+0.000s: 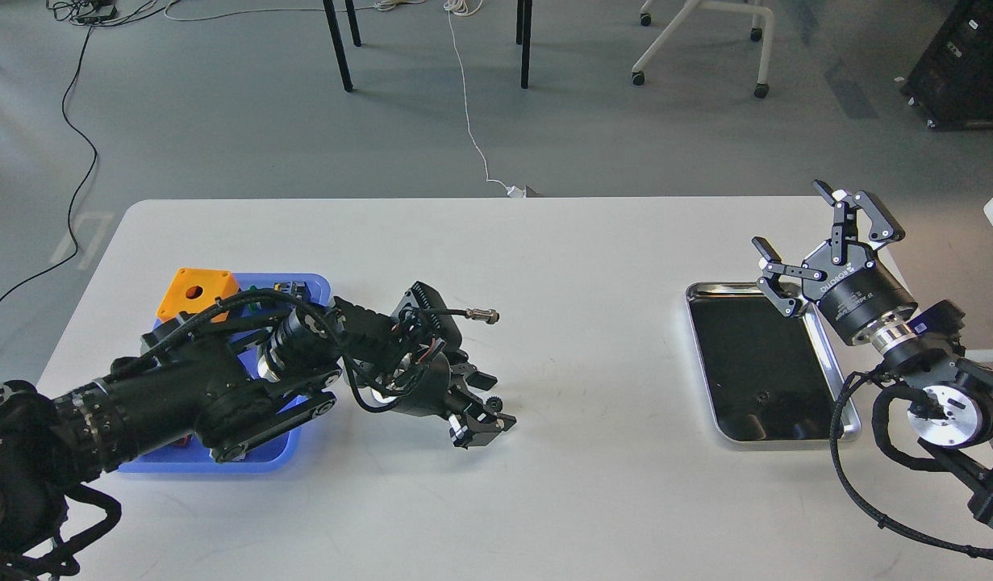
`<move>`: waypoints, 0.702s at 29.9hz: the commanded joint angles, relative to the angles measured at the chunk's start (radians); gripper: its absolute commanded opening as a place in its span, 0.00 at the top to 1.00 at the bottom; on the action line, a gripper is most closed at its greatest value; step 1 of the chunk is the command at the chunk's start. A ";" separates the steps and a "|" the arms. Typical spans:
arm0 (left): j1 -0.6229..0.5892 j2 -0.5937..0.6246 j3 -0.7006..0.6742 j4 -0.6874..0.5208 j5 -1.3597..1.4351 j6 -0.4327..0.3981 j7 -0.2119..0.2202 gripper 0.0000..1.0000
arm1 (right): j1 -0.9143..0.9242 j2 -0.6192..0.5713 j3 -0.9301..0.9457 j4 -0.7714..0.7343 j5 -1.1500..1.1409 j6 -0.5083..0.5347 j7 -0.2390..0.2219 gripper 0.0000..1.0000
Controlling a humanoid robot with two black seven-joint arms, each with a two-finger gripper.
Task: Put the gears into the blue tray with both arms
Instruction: 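Reach the left gripper to the black part and grasp it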
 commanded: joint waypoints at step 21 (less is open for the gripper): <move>-0.030 0.012 0.006 -0.020 0.000 0.000 0.000 0.91 | 0.001 0.000 0.006 0.000 0.000 -0.002 0.000 0.04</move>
